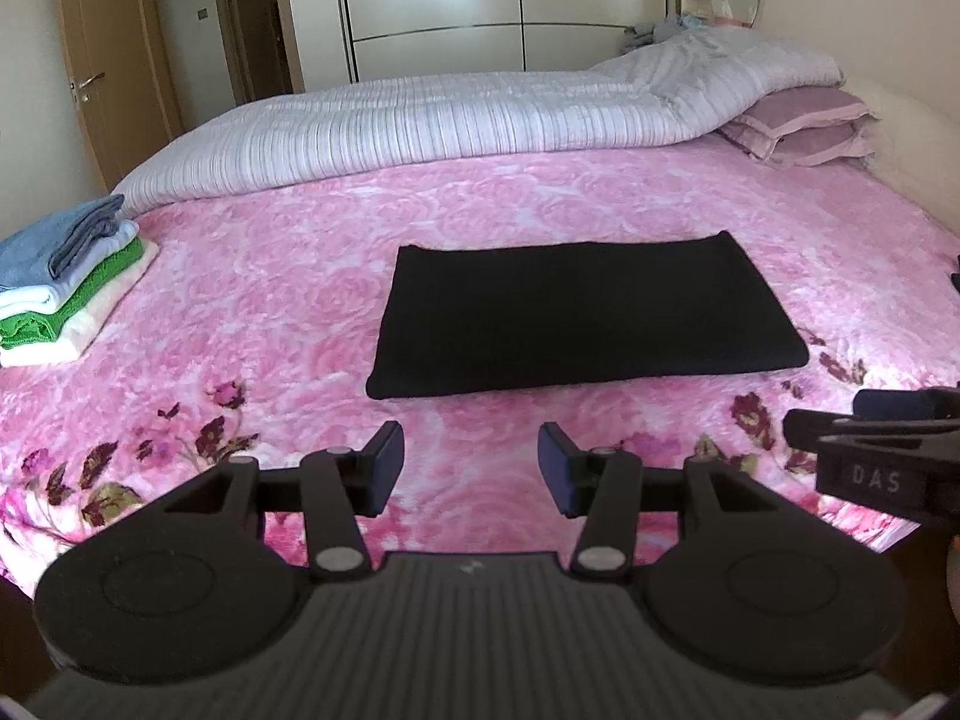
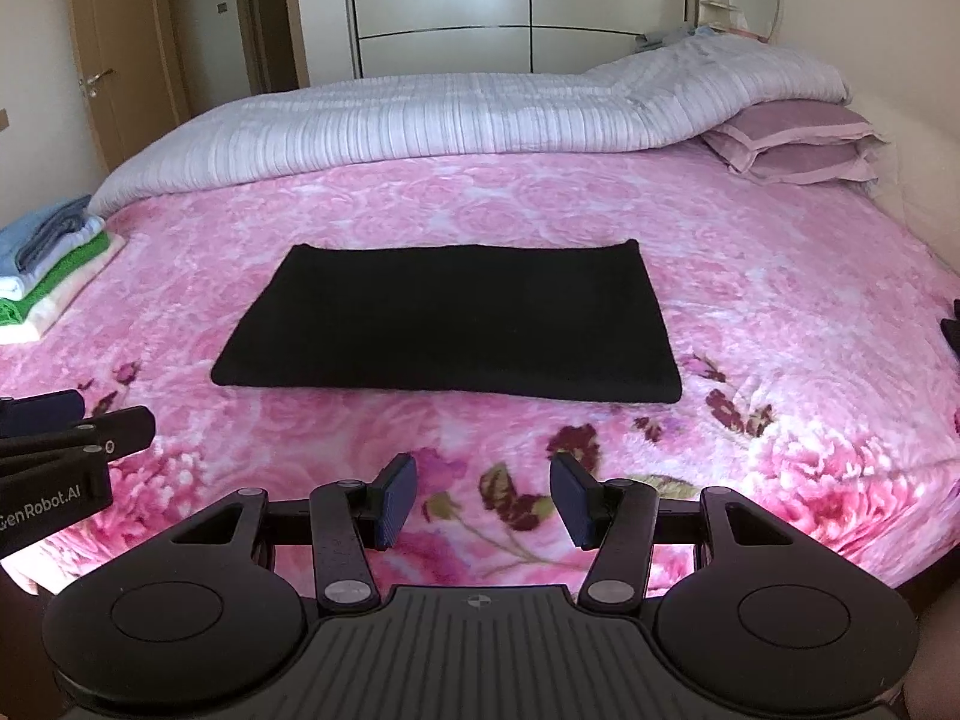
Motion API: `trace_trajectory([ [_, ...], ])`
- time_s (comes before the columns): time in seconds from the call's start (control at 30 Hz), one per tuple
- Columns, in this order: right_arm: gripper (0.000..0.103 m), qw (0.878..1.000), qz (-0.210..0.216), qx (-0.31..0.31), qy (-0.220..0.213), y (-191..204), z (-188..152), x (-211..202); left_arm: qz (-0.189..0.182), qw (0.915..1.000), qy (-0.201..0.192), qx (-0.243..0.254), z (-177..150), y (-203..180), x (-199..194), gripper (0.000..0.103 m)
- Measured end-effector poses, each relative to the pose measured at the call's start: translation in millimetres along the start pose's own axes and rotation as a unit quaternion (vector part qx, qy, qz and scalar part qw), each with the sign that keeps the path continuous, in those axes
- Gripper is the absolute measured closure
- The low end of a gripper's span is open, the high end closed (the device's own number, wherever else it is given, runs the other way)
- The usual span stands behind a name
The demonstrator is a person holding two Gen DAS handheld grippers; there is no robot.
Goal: Fold clothes
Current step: 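Release the garment and pull both open grippers back from it, then grasp the folded black garment's edge with both grippers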
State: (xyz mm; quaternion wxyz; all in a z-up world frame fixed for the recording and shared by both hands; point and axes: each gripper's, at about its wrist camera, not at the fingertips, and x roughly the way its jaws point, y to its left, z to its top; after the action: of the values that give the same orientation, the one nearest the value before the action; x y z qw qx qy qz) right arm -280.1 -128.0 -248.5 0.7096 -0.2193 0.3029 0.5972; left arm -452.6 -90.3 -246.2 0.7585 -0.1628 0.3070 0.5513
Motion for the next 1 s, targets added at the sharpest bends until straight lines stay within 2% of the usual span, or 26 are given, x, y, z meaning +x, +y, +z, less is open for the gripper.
trace_trajectory([
  [0.23,0.05,1.0,-0.002,0.0,0.013,-8.0,2.9,20.0,0.004,0.9999,0.014,-0.001,3.5,0.2,19.4,0.058],
  [0.33,0.05,1.0,-0.003,0.004,0.015,-12.0,3.9,28.7,-0.007,0.9996,0.025,-0.01,4.8,0.9,31.0,0.055],
  [0.4,0.05,1.0,-0.001,0.012,0.013,-16.8,4.3,35.9,-0.036,0.9978,0.04,-0.038,4.4,7.3,43.0,0.049],
  [0.47,0.05,0.999,0.01,0.036,0.007,-29.9,2.7,45.4,-0.074,0.9908,0.061,-0.095,1.3,22.7,62.1,0.049],
  [0.57,0.05,0.989,0.059,0.134,0.004,-70.3,-4.8,65.0,-0.108,0.9738,0.084,-0.182,-4.7,50.8,91.1,0.049],
  [0.6,0.05,0.98,0.08,0.182,0.005,-88.6,-9.5,73.3,-0.118,0.966,0.085,-0.214,-6.8,61.2,100.6,0.049],
  [0.67,0.05,0.952,0.125,0.279,0.004,-123.5,-18.4,91.6,-0.134,0.9466,0.086,-0.28,-9.4,80.6,121.1,0.048],
  [0.73,0.05,0.914,0.161,0.372,0.007,-151.6,-25.8,112.5,-0.145,0.9242,0.087,-0.343,-10.5,97.1,142.2,0.048],
  [0.77,0.05,0.891,0.177,0.417,0.008,-165.3,-29.4,123.1,-0.15,0.9114,0.087,-0.373,-11.1,105.3,152.8,0.048],
  [0.83,0.05,0.857,0.189,0.479,0.006,-182.0,-34.1,141.3,-0.147,0.8979,0.086,-0.406,-8.6,112.7,172.9,0.048],
  [0.9,0.05,0.84,0.192,0.507,0.001,-190.5,-32.5,156.4,-0.14,0.8908,0.089,-0.423,-6.0,114.6,191.6,0.047],
  [1.0,0.05,0.824,0.174,0.539,0.006,-195.1,-28.7,177.7,-0.128,0.8735,0.104,-0.458,-10.5,118.7,220.8,0.047],
])
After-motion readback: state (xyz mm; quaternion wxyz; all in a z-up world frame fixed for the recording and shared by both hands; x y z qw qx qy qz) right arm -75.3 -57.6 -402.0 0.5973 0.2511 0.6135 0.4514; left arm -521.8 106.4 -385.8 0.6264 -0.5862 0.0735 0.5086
